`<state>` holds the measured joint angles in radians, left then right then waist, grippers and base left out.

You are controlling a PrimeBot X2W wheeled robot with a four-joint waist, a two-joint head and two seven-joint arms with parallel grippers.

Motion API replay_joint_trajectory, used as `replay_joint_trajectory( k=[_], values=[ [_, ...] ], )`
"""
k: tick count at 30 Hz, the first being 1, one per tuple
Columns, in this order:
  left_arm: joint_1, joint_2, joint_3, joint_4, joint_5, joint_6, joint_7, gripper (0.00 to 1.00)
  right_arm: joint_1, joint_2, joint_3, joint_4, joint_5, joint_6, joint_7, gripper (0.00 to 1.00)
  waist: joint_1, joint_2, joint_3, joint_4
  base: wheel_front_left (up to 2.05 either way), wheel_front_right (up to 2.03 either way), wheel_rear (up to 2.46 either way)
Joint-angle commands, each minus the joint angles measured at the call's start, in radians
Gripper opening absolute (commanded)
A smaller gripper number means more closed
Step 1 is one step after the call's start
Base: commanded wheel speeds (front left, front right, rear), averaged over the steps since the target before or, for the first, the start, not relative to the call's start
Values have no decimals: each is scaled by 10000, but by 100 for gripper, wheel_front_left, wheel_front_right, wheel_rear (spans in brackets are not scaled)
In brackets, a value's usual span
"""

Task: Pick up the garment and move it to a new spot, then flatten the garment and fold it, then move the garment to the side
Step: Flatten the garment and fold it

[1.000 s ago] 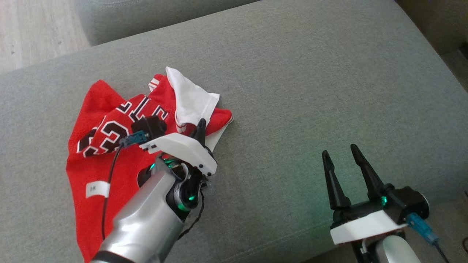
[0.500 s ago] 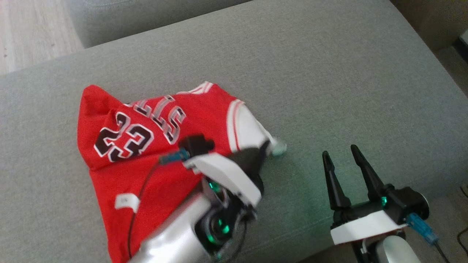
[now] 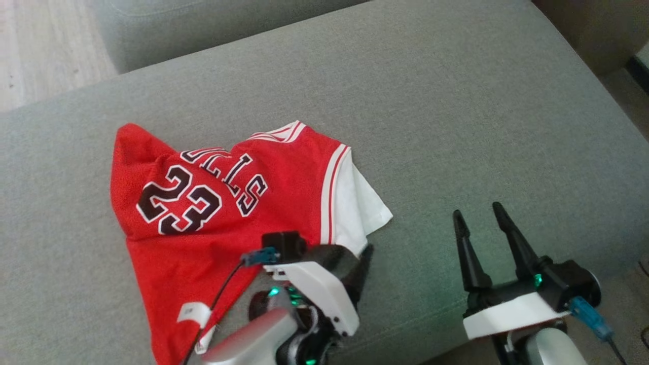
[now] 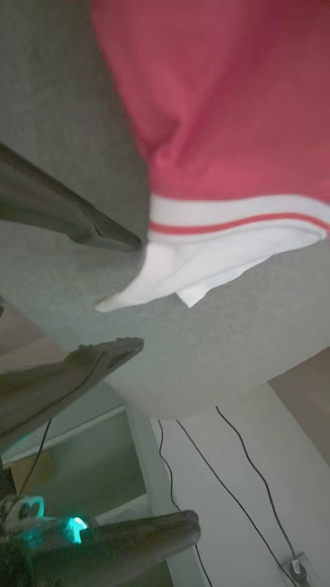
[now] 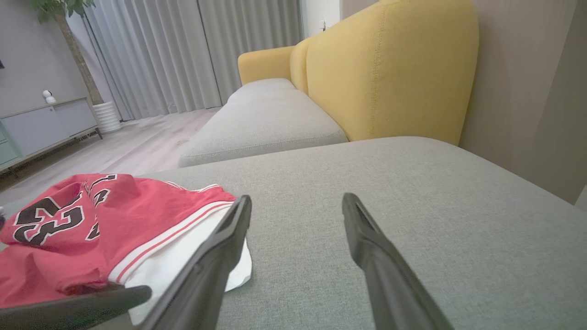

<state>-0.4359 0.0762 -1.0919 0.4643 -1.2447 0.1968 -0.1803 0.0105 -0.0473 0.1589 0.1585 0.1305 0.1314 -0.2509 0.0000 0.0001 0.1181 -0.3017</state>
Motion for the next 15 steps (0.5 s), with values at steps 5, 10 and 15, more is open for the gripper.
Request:
replay_joint_trajectory(
  k=[5,10,15],
  values=[
    [-50,920,312,-975,1301,819,-718,100,-58,-30,-116,-441,-176,-7,-109,100,0,-1,-218,334,0,0,0],
    [656,1570,1521,-2516,3036,1751,-807,100,34,-30,-411,-744,-444,-7,-109,100,0,-1,-351,822,0,0,0],
    [1703,1834,3061,-3824,5031,2196,-811,100,57,-82,-660,-954,-666,-7,-109,100,0,-1,-516,1323,0,0,0]
  ],
)
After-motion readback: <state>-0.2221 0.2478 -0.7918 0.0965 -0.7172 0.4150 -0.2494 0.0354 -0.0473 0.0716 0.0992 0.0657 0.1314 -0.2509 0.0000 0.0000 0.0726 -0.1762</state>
